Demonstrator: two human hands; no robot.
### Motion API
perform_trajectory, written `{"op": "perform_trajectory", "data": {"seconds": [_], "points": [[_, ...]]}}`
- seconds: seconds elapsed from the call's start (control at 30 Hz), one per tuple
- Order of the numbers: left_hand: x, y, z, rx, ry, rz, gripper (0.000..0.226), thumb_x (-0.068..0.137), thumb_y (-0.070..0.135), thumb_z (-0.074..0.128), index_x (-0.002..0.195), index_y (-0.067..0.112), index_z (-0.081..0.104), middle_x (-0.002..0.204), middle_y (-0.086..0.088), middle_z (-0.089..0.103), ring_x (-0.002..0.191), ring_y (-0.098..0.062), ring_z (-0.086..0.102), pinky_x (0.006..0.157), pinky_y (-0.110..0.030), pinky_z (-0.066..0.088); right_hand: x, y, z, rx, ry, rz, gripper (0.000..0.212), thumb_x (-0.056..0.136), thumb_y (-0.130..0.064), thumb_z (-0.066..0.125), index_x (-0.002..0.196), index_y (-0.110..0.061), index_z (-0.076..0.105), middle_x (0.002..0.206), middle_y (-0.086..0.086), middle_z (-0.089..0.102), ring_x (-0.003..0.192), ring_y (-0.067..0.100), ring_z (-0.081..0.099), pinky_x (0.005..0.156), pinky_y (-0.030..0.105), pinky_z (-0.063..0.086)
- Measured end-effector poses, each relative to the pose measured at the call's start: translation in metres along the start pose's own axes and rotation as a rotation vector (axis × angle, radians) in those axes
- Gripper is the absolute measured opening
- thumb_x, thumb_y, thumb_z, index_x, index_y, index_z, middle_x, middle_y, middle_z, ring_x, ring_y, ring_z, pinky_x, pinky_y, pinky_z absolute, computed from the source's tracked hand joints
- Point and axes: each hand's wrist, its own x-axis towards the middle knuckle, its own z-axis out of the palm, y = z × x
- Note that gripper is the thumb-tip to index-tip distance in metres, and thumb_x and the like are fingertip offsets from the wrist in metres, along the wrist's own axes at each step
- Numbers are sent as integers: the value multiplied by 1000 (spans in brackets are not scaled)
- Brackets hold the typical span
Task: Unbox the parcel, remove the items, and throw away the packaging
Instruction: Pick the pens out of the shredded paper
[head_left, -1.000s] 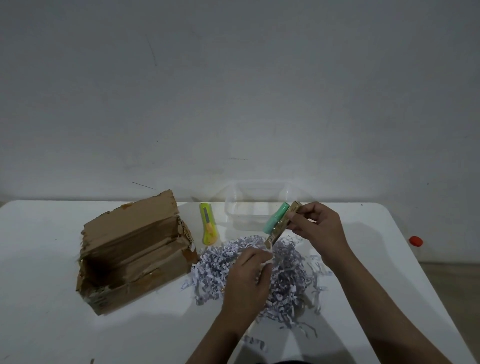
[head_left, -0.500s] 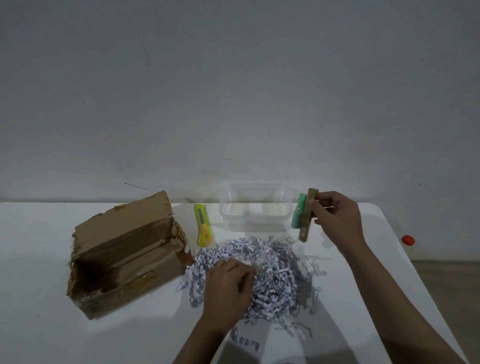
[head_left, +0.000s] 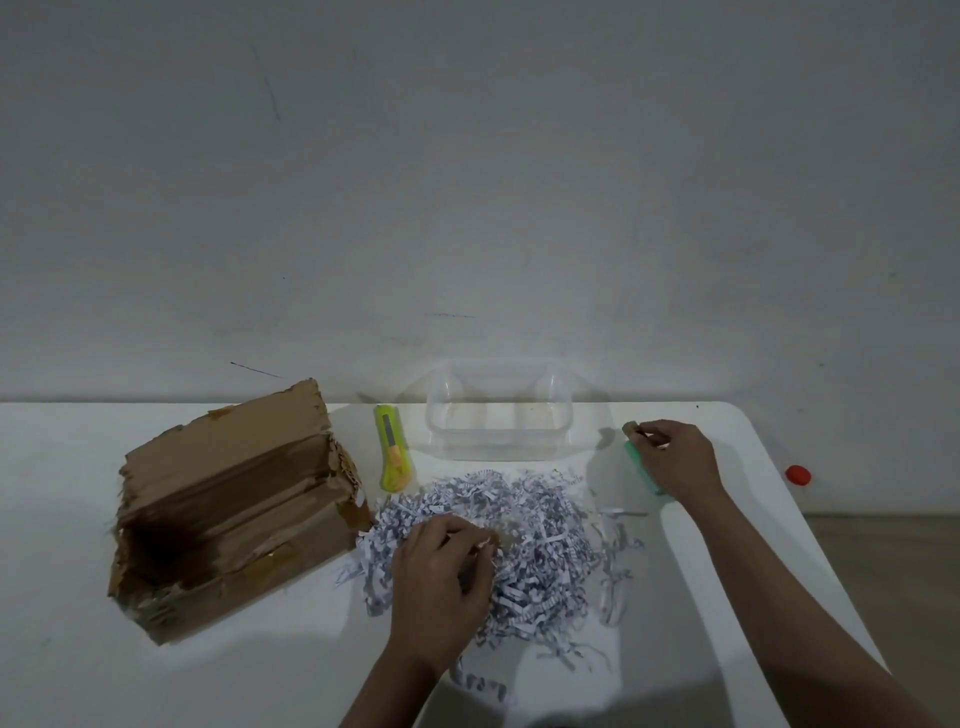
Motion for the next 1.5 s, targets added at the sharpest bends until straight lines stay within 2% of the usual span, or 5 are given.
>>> {"op": "perform_trajectory", "data": {"seconds": [0.2,0.43,0.8,1.13,1.5], "points": [[-9,-6,-6,24,21,-144,34,84,52,50,109,34,63,123,7,57,115,-17,49,93,-44,38,-40,-29,5,70,219,-303,19,84,-8,66,102,-3,70,94,15,65,81,25,62,72,27,46],[-20,-22,-4,76,-153,-130,41,87,58,39,118,39,58,134,14,49,131,-11,39,104,-59,26,-117,-79,42,181,-346,-660,15,87,-9,63,99,-13,71,88,-6,68,79,4,64,73,15,53],[-43,-31,-14,44,43,-70,25,83,43,59,98,25,65,108,7,62,110,-14,56,88,-53,42,-111,-68,66,-226,-667,-503,21,84,-27,66,104,-22,68,90,-5,71,80,8,65,76,32,56],[-45,-36,-15,124,-45,-151,63,77,57,59,129,23,53,140,7,48,133,-12,39,104,-57,28,-124,-96,58,15,-619,-629,14,82,-16,67,94,-20,71,86,-9,68,79,5,62,73,14,49],[-49,-43,-14,68,-57,-143,67,77,52,59,137,25,43,147,12,37,140,-5,25,113,-58,13,-121,-81,50,-292,-833,-651,39,66,-41,80,101,-32,66,102,-11,60,95,6,53,86,32,48]]}}
